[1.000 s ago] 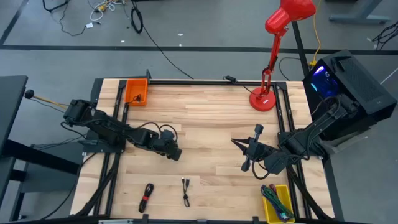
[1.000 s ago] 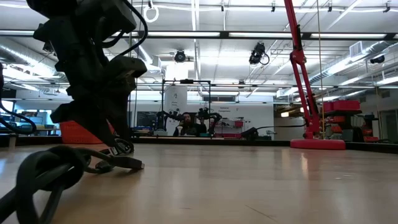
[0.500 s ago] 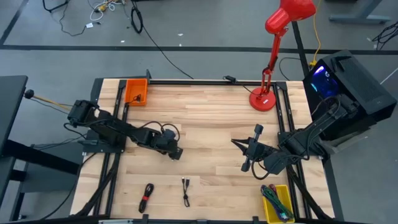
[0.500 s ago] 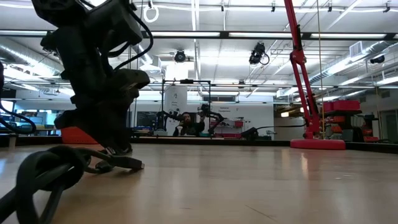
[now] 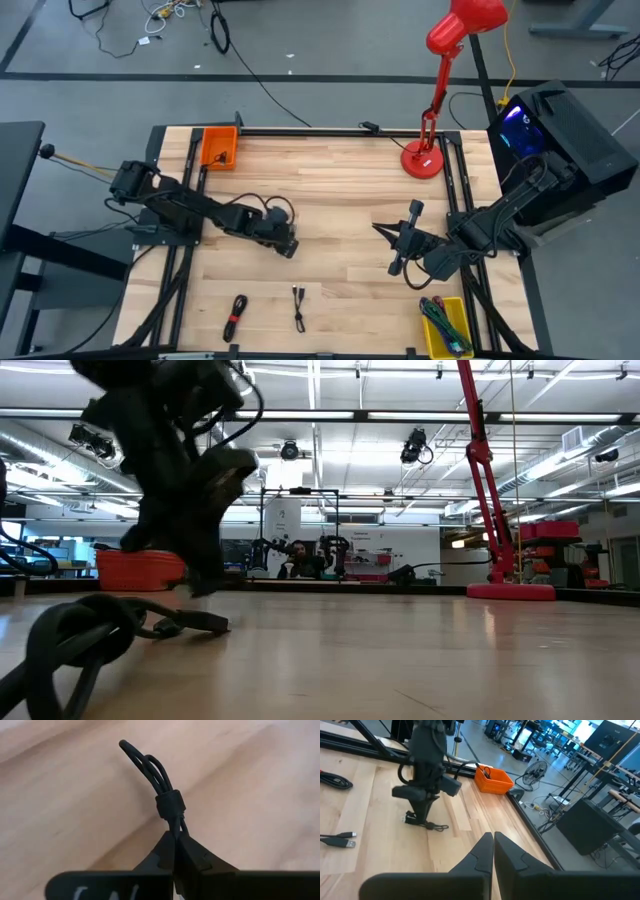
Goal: Pick & Place USB Port
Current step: Put the top black charger cable into the orange bin
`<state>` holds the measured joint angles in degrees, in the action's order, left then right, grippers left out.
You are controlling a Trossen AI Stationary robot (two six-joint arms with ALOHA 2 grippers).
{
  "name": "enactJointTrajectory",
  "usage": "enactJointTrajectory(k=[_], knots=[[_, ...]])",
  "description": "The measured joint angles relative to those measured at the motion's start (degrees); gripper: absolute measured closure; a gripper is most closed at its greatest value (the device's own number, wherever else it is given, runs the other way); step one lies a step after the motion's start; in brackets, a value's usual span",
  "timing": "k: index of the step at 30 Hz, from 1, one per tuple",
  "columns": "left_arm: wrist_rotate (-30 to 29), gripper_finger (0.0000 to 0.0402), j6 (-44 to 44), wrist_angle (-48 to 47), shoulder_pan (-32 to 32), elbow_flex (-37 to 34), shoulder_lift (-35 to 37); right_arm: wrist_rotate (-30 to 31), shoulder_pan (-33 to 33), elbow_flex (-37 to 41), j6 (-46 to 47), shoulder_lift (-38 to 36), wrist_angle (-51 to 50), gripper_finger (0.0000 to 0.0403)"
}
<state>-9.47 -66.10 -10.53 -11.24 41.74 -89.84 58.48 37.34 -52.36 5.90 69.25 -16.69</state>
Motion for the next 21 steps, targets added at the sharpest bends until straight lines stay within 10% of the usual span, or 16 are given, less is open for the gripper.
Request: enactJointTrajectory(k=[13,21], knots=[[-23.8,0.0395,10.4,-50.5,0.6,27.0,0.8,0.6,0.0,0.0,5.9,0.0,-4.3,0.0387],[-30.0,0.0395,8.3,-64.5,6.8,25.1,12.8,0.6,0.0,0.0,7.4,0.0,-5.2,0.0387]])
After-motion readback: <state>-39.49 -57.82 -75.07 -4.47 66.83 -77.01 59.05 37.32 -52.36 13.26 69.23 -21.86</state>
